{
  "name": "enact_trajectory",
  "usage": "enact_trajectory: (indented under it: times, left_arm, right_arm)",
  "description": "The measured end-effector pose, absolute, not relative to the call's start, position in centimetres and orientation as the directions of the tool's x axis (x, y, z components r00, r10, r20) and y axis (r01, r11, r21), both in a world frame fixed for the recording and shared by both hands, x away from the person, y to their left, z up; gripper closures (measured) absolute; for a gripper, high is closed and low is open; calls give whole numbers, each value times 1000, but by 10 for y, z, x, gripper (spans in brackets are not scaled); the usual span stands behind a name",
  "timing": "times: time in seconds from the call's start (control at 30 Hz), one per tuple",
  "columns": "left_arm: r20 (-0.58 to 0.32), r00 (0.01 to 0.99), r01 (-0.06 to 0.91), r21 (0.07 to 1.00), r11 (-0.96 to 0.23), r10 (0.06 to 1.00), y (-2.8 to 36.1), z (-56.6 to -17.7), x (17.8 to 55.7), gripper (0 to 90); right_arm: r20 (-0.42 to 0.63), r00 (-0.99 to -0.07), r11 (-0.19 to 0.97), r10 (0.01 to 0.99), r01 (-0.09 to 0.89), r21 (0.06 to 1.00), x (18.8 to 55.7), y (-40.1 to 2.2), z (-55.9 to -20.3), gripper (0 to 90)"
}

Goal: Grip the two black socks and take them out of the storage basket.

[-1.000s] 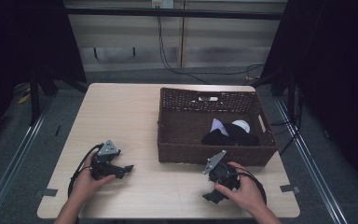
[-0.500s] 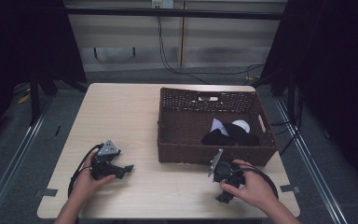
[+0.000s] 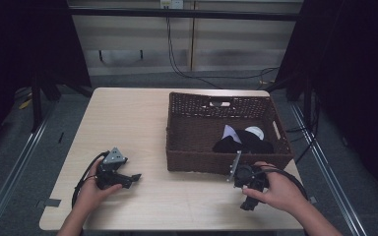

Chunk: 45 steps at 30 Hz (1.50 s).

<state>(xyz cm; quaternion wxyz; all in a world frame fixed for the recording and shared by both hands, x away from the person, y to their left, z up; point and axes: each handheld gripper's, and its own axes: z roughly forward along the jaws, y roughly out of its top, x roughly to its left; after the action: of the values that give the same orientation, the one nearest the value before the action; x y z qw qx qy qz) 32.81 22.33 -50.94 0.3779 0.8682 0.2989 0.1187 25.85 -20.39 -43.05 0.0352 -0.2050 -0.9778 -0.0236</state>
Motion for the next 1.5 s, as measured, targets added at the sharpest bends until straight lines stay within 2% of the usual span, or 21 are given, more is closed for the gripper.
enact_trajectory:
  times: [0.53,0.97,1.5]
  left_arm:
    - [-18,794,428,726,-539,607,223,-509,328,147]
    - [-24,790,432,732,-528,613,223,-510,328,147]
    - [-23,792,432,728,-532,610,223,-509,328,147]
  right_arm:
    - [87,-903,905,420,424,37,272,-221,-379,201]
    - [88,-884,882,458,465,73,304,-234,-332,200]
    - [73,-818,815,570,575,75,367,-239,-334,195]
